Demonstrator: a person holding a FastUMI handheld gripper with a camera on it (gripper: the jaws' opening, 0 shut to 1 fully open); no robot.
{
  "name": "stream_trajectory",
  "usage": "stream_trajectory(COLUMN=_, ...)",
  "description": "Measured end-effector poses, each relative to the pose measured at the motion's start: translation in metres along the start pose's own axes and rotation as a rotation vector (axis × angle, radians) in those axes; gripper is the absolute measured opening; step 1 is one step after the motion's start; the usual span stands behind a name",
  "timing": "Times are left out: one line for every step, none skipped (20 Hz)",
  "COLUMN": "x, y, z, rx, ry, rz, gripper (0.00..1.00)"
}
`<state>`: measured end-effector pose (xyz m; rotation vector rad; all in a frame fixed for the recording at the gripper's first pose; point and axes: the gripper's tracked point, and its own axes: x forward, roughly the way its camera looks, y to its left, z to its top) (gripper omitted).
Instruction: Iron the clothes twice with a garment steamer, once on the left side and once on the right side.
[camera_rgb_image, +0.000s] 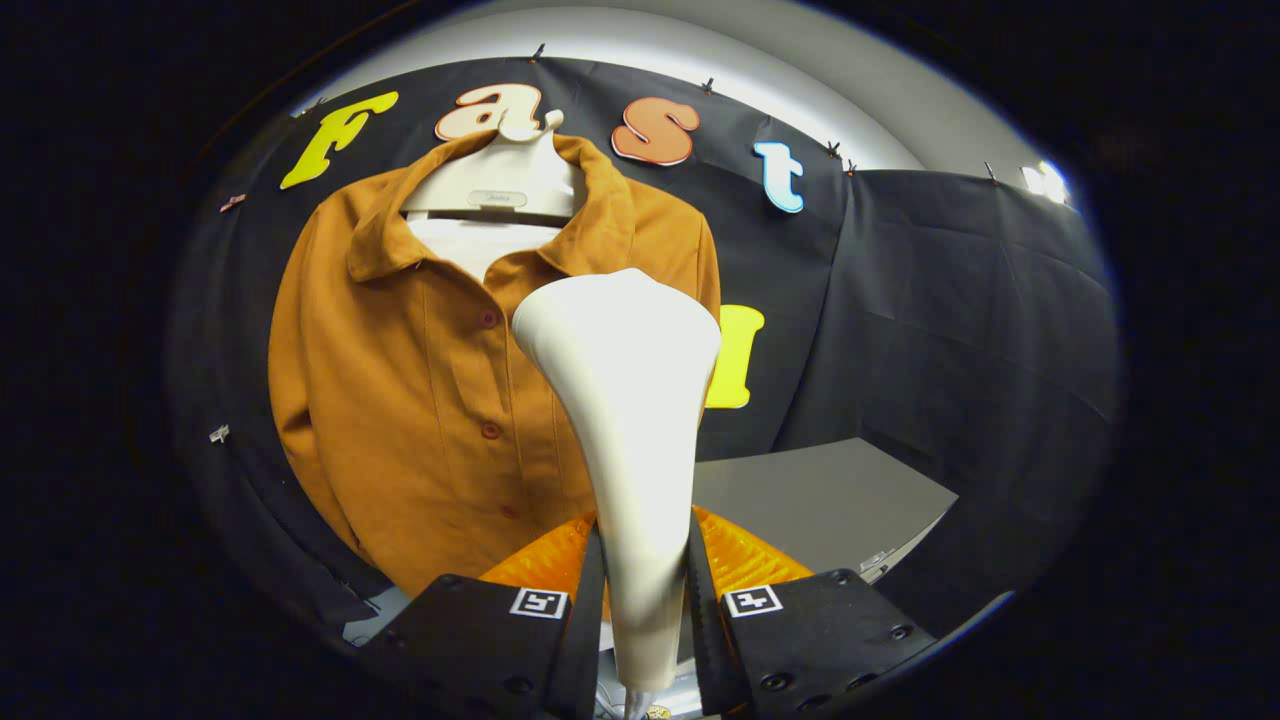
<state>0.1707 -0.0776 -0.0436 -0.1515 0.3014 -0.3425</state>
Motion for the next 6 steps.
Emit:
stream_trajectory(x=-0.002, y=-0.001, z=0.005, rx=0.005, ry=-0.016, rz=0.002, gripper=0.42)
stream_trajectory(x=-0.003, y=-0.002, z=0.008, rx=0.007, ry=-0.03, rz=0.006, gripper=0.42)
stream_trajectory(x=-0.005, y=-0.003, z=0.009, rx=0.008, ry=-0.046, rz=0.013, gripper=0.42)
stream_trajectory(x=-0.006, y=-0.005, z=0.013, rx=0.01, ry=-0.061, rz=0.017, gripper=0.42)
stream_trajectory(x=-0.007, y=-0.008, z=0.017, rx=0.013, ry=-0.075, rz=0.021, gripper=0.42)
stream_trajectory(x=-0.008, y=-0.012, z=0.021, rx=0.019, ry=-0.089, rz=0.026, gripper=0.42)
